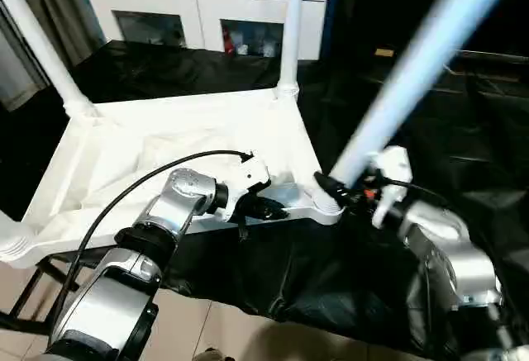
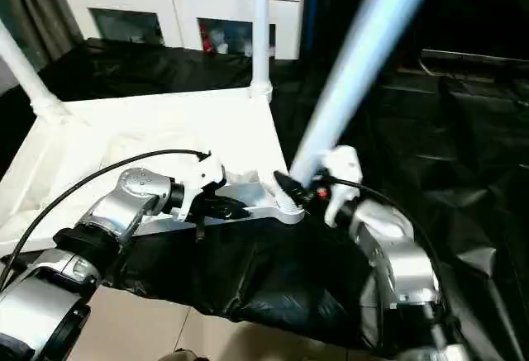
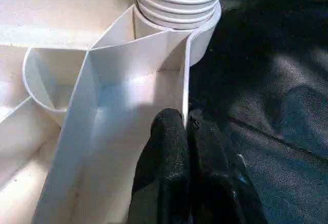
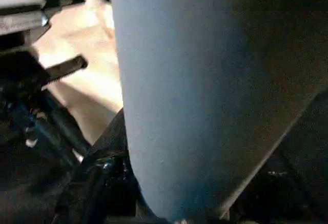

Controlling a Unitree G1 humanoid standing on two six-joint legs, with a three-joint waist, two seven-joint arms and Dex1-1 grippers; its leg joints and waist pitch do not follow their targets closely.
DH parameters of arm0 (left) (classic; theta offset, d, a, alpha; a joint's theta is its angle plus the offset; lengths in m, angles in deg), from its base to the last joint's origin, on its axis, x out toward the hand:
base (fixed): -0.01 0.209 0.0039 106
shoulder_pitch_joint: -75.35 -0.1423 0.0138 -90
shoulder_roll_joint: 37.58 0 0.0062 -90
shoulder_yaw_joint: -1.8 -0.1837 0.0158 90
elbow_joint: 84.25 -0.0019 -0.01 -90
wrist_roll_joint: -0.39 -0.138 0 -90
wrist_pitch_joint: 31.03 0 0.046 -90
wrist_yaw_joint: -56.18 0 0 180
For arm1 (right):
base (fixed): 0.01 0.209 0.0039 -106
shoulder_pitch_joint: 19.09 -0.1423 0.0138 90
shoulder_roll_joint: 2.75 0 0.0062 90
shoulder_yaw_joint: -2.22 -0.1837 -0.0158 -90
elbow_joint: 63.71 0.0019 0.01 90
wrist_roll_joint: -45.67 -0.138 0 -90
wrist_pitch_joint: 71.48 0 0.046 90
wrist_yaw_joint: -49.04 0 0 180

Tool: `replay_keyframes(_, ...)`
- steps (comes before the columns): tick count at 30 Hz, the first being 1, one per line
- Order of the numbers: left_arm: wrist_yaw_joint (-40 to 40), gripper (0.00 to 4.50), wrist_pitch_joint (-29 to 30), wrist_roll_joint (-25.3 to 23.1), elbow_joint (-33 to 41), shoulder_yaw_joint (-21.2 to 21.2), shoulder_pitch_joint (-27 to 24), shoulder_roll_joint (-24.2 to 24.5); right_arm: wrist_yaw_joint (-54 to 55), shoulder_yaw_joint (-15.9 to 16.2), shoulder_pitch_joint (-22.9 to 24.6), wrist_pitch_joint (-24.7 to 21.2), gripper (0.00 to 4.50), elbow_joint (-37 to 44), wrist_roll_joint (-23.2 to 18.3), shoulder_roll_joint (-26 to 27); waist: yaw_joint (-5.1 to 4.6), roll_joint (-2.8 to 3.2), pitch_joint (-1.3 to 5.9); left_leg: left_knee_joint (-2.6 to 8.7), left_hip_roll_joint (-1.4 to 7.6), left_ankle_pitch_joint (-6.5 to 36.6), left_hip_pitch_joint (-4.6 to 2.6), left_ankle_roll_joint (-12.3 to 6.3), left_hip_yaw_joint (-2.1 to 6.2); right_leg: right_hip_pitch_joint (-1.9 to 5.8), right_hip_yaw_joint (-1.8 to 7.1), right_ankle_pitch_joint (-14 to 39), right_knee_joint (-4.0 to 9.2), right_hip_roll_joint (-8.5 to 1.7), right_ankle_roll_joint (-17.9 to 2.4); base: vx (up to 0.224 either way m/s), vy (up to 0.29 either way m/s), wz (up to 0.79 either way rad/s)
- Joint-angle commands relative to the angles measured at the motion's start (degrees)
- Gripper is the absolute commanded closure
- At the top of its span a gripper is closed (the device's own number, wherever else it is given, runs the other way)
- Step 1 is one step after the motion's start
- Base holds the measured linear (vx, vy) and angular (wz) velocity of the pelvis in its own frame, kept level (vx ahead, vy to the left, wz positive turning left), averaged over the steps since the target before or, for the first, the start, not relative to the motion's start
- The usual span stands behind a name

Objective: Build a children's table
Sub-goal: Insert table leg to table base

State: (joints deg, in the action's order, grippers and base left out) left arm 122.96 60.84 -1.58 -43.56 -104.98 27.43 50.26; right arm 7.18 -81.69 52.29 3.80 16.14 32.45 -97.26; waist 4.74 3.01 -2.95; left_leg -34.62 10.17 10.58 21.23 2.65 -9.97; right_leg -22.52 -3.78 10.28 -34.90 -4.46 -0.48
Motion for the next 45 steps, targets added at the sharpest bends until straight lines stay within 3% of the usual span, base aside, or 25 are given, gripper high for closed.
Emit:
replay_keyframes(1, -0.8, 4.50, -0.1, -0.5, -0.7, 0.2, 0.6, 1.2, -3.5, 4.5, 1.7, -4.7, 2.61, -3.3, 1.9, -1.1, -0.20, -0.69, 3.45, 4.60, 2.64, 15.0, -0.69, -1.67, 1.04, 2.49, 2.66, 19.7, 5.36, -4.25, -10.7, 0.000, 0.000, 0.00)
replay_keyframes(2, -0.7, 4.50, -0.2, -0.6, -0.8, 0.2, 0.7, 1.4, -4.6, 5.1, 1.5, -4.9, 2.61, -3.4, 2.1, -1.5, -0.26, -1.30, 3.51, 4.60, 2.68, 14.4, -0.65, -1.88, 0.94, 2.54, 2.68, 18.8, 5.35, -4.17, -10.9, 0.000, 0.000, 0.00)
replay_keyframes(3, -0.7, 4.50, -0.2, -0.7, -0.9, 0.2, 0.8, 1.4, -5.3, 5.5, 1.4, -5.1, 2.61, -3.3, 2.2, -1.8, -0.14, -1.06, 3.59, 4.56, 2.70, 13.8, -0.60, -1.95, 1.03, 2.64, 2.68, 18.0, 5.10, -4.28, -11.1, 0.000, 0.000, 0.00)
replay_keyframes(4, -0.2, 4.50, -0.4, -0.8, -0.9, 0.1, 0.9, 1.5, -6.2, 5.5, 1.5, -5.2, 2.61, -3.4, 1.8, -1.9, -0.11, -1.37, 3.62, 4.54, 2.76, 13.1, -0.58, -2.26, 0.90, 2.59, 2.74, 16.7, 5.14, -4.26, -11.4, 0.000, 0.000, 0.00)
replay_keyframes(5, 0.1, 4.50, -0.5, -0.8, -0.9, 0.0, 0.9, 1.6, -6.6, 5.5, 1.6, -5.2, 2.61, -3.4, 1.6, -1.9, -0.03, -1.10, 3.65, 4.55, 2.79, 12.8, -0.62, -2.34, 0.92, 2.56, 2.74, 15.6, 4.95, -4.25, -11.9, 0.000, 0.000, 0.00)
replay_keyframes(9, 5.7, 4.50, -4.7, -1.0, -0.2, -1.4, 0.9, 2.8, -11.5, 5.7, 1.3, -0.6, 2.61, -6.4, 0.6, -2.2, 0.12, -1.35, 3.73, 4.53, 2.85, 13.1, -0.58, -2.72, 0.87, 2.61, 2.72, 15.1, 4.98, -4.45, -12.3, 0.000, 0.000, 0.00)
replay_keyframes(14, 13.5, 4.50, -6.4, 0.3, 2.3, -2.6, -0.1, 4.7, -17.3, 6.7, 1.9, 1.2, 2.61, -6.0, -1.0, -3.4, 0.22, -1.23, 3.61, 4.89, 3.17, 14.9, -0.79, -2.27, 0.96, 2.62, 2.68, 15.9, 4.92, -4.43, -12.7, 0.000, 0.000, 0.00)
replay_keyframes(15, 14.4, 4.50, -6.5, 0.4, 2.6, -2.8, -0.2, 5.0, -18.2, 7.0, 2.1, 1.3, 2.61, -5.7, -1.1, -3.6, 0.23, -1.44, 3.55, 4.91, 3.20, 15.0, -0.74, -2.33, 0.91, 2.60, 2.71, 15.9, 4.92, -4.39, -12.7, 0.000, 0.000, 0.00)
replay_keyframes(21, 15.7, 4.50, -7.8, -0.8, 1.9, -3.7, 0.0, 6.6, -21.7, 8.8, 3.1, 4.0, 2.61, -4.7, 0.0, -4.1, 0.27, -1.31, 3.42, 5.29, 3.31, 17.8, -0.96, -0.98, 1.08, 2.29, 2.79, 18.2, 5.09, -4.51, -12.4, 0.000, 0.000, 0.00)
replay_keyframes(24, 12.6, 4.50, -7.1, -1.0, 0.4, -2.6, 0.8, 6.0, -20.7, 8.6, 3.2, 4.9, 2.61, -5.0, 0.3, -3.2, 0.23, -1.39, 3.29, 5.33, 3.21, 18.8, -1.07, -0.58, 1.08, 2.23, 2.81, 19.9, 5.32, -4.57, -12.2, 0.000, 0.000, 0.00)
replay_keyframes(27, 8.3, 4.50, -4.6, -0.9, -0.6, -0.9, 1.8, 4.8, -18.9, 7.8, 3.4, 5.8, 2.61, -5.4, 0.2, -1.8, 0.09, -1.40, 2.91, 5.47, 3.20, 21.2, -1.41, 0.00, 1.20, 1.89, 2.83, 24.7, 5.82, -4.64, -11.2, 0.000, 0.000, 0.00)
replay_keyframes(29, 6.5, 4.50, -3.9, -0.9, -1.0, -0.4, 2.2, 4.3, -18.3, 7.5, 3.6, 5.8, 2.61, -5.4, 0.0, -1.3, -0.09, -1.49, 2.48, 5.57, 3.06, 25.0, -2.05, 0.79, 1.53, 1.53, 2.64, 32.0, 6.62, -4.79, -9.2, 0.000, 0.000, 0.00)
replay_keyframes(32, 5.2, 4.50, -2.7, 0.6, -1.5, 0.8, 2.9, 3.2, -16.1, 6.7, 2.7, 6.7, 2.61, -8.2, 0.8, -0.2, -0.32, -1.48, 2.54, 5.71, 3.09, 26.4, -2.15, 1.02, 1.88, 1.34, 2.58, 35.6, 7.13, -4.97, -7.2, 0.000, 0.000, 0.00)
replay_keyframes(35, 4.5, 4.50, -1.8, 1.1, -1.6, 1.3, 3.3, 2.6, -12.3, 5.3, 1.6, 6.9, 2.61, -10.4, 1.5, 1.0, -0.73, -1.45, 2.74, 6.31, 3.15, 25.6, -1.56, 1.19, 2.15, 1.97, 2.28, 32.5, 6.97, -4.87, -7.3, 0.000, 0.000, 0.00)
replay_keyframes(37, 3.7, 4.50, -0.9, 1.3, -1.7, 1.8, 3.6, 2.1, -7.3, 4.0, 0.7, 6.9, 2.61, -12.2, 2.7, 2.3, -0.87, -1.29, 2.72, 6.39, 3.19, 25.7, -1.58, 1.37, 2.13, 1.84, 2.33, 30.9, 6.92, -4.79, -7.7, 0.000, 0.000, 0.00)
replay_keyframes(39, -1.0, 4.50, 1.5, 0.7, -2.4, 2.7, 4.9, 0.4, 3.2, 1.3, -2.6, 5.8, 2.61, -17.3, 4.7, 5.3, -1.92, -1.37, 2.76, 6.26, 2.95, 26.7, -1.69, 2.14, 2.01, 1.58, 2.34, 28.8, 6.68, -4.74, -9.6, 0.000, 0.000, 0.00)
replay_keyframes(41, -6.5, 4.50, 3.9, -0.3, -3.0, 3.0, 6.2, -1.7, 10.7, -0.7, -6.2, 4.2, 2.61, -22.0, 5.1, 8.0, -2.52, -1.14, 2.81, 6.20, 2.68, 26.0, -1.41, 2.38, 2.22, 1.79, 2.13, 28.9, 6.53, -4.74, -9.6, 0.000, 0.000, 0.00)
replay_keyframes(45, -12.8, 4.50, 7.3, -1.0, -2.3, 3.4, 7.1, -5.0, 16.8, -1.8, -10.3, 2.7, 2.61, -27.2, 5.6, 10.9, -2.85, -1.35, 3.08, 5.82, 2.71, 22.5, -1.43, 0.97, 1.56, 1.83, 2.57, 22.8, 6.43, -4.62, -11.7, 0.000, 0.000, 0.00)
